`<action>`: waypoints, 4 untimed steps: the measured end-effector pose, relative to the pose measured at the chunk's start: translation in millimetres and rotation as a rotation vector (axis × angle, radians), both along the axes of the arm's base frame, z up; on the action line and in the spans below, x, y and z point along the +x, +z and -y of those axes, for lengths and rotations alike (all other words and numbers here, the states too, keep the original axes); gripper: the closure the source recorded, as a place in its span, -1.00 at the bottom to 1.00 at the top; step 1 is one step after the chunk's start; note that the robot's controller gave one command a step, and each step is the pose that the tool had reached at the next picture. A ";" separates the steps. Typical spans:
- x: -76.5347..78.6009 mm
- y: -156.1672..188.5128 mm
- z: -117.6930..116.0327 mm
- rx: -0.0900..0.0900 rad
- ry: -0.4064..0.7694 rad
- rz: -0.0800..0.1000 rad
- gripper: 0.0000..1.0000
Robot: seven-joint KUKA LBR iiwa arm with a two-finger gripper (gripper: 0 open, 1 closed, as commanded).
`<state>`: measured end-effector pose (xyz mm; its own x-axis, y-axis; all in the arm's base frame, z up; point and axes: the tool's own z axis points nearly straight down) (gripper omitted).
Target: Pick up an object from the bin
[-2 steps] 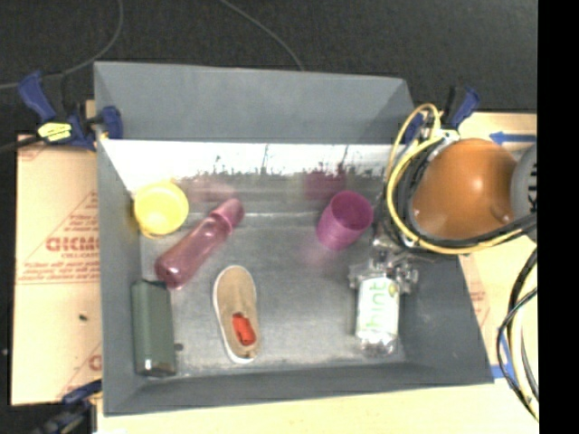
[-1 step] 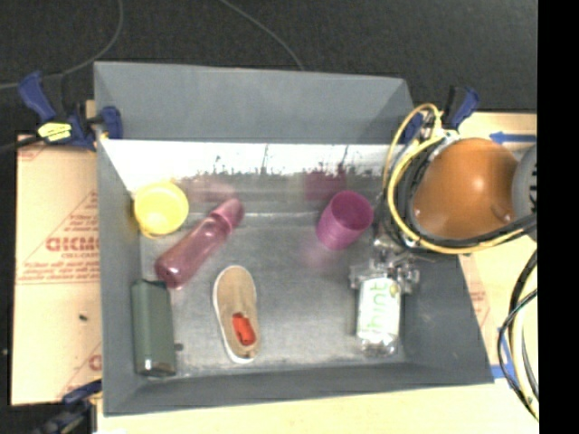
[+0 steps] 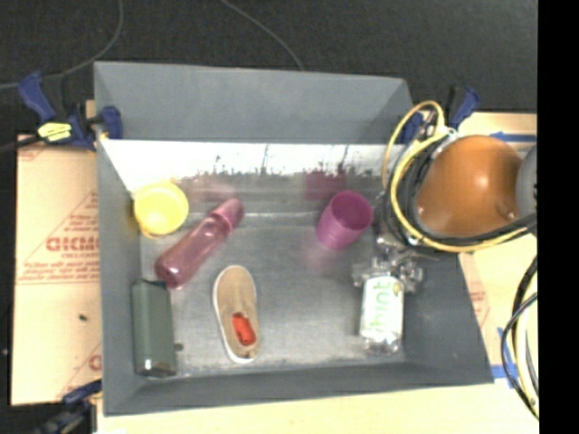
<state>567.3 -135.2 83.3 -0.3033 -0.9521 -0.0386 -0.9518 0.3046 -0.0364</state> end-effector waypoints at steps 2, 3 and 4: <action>-0.3 21.5 1.0 0.000 -0.005 0.000 1.00; 1.0 30.2 1.3 0.000 -0.007 0.004 1.00; -0.2 36.6 0.9 0.001 -0.009 0.000 1.00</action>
Offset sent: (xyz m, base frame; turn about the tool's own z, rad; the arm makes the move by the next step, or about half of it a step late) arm -0.0001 -0.0001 0.0105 0.0000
